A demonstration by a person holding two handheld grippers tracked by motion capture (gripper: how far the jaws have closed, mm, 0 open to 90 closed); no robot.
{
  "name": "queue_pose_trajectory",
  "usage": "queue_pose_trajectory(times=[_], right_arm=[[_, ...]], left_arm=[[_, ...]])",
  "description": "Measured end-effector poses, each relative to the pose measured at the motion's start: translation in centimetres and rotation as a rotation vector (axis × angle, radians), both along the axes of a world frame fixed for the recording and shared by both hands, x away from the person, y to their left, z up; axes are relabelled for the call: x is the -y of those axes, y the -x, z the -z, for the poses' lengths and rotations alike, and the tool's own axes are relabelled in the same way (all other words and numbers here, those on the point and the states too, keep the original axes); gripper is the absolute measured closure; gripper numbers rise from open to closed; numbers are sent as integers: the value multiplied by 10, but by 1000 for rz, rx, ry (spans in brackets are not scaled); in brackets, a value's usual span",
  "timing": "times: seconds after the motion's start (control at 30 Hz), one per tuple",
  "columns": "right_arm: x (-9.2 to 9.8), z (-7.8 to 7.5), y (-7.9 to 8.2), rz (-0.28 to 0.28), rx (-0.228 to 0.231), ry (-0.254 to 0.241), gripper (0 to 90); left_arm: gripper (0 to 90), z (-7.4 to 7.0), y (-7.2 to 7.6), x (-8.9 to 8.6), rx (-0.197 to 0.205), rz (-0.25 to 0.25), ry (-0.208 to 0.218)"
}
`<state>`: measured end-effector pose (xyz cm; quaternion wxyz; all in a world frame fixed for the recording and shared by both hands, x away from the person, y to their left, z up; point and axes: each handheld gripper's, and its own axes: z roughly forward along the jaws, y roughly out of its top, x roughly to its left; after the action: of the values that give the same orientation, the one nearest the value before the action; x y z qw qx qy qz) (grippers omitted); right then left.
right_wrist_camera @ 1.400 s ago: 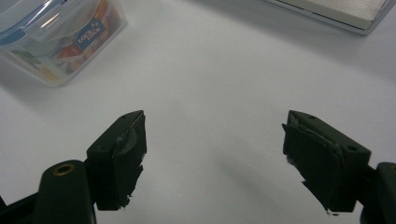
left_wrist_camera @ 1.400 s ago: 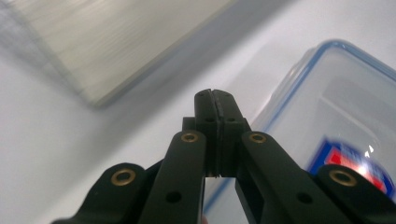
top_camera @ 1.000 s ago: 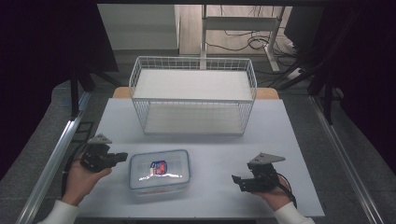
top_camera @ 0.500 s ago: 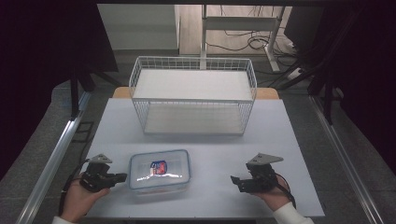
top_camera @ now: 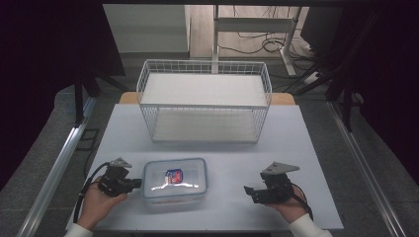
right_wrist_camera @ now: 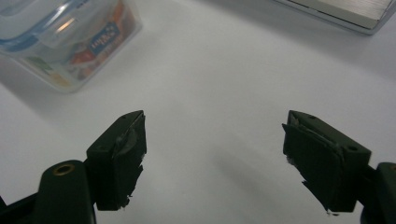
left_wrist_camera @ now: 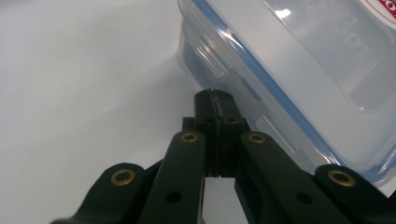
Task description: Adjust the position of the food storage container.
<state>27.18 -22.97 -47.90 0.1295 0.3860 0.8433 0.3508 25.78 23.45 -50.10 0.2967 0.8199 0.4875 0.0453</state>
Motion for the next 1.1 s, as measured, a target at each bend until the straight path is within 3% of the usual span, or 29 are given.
queue_pose_trajectory(times=[0.37, 0.6, 0.8, 0.93, 0.97, 1.1], right_arm=[[2, -1, 0, -2, 4, -3, 214], [2, -1, 1, -3, 5, -6, 213], [3, -3, 1, 1, 25, -22, 213], [2, -3, 3, -5, 30, -21, 212], [2, -3, 3, -7, 32, -20, 211], [3, -5, 4, -12, 47, -33, 207]], left_arm=[[899, -2, -22, 48, 0, 74, 14], [899, -3, -28, 67, -3, 116, 17], [900, -3, -30, 69, 5, 113, 22], [900, -2, -28, 67, 38, 116, 4], [900, -3, -26, 60, 51, 109, -5], [900, -6, -17, 42, 71, 66, 35]])
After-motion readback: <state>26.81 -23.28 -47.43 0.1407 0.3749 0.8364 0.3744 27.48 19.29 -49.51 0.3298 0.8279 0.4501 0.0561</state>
